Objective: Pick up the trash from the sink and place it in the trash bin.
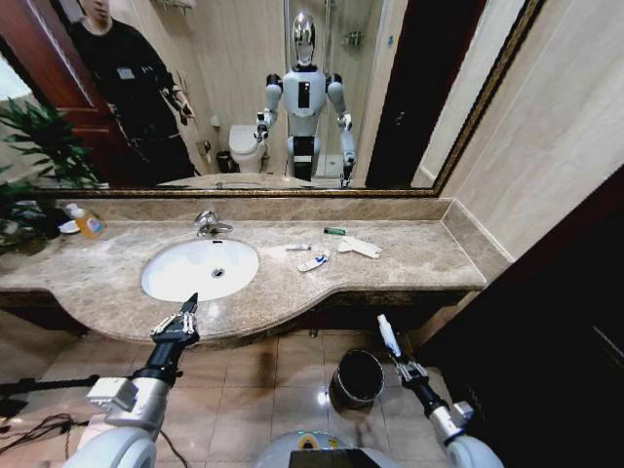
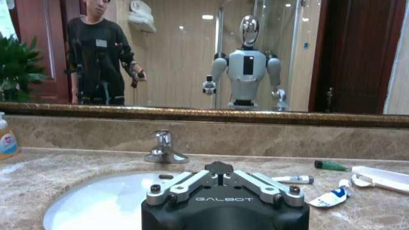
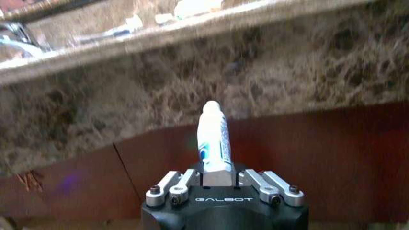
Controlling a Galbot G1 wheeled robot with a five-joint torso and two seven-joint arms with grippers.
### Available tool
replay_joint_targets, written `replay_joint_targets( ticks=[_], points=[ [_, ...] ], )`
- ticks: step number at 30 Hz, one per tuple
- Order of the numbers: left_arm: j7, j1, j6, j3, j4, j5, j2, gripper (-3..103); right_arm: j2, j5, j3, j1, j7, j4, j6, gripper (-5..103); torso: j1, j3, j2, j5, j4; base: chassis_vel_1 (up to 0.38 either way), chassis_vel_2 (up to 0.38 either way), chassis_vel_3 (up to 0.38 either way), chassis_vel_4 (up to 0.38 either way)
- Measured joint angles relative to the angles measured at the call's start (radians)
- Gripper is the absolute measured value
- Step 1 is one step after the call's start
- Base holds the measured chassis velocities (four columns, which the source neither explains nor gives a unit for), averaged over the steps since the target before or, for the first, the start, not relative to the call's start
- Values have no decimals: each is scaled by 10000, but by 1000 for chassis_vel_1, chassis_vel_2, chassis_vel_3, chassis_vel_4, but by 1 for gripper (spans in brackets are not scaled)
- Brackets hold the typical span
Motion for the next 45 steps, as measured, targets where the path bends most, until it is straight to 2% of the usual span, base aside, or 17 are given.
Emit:
replay_joint_targets(
  ticks=[13,20,31,45],
  points=[
    [0,-1,0,0,1,0,0,0,841,-1751,-145,1181,51,-2213,68,26,0,0,-1,-1,1,0,0,0,0],
    [0,0,0,0,0,0,0,0,1297,-2996,-165,1748,316,-3393,38,26,0,0,0,-1,0,0,0,0,0],
    [0,-1,0,-1,0,0,0,0,1692,-3442,-267,2422,855,-5061,749,26,0,0,0,-1,0,0,0,0,0],
    [0,0,0,0,0,0,0,0,2088,-3669,-284,3003,1600,-5442,399,26,0,0,-1,0,0,0,0,0,0]
  ],
)
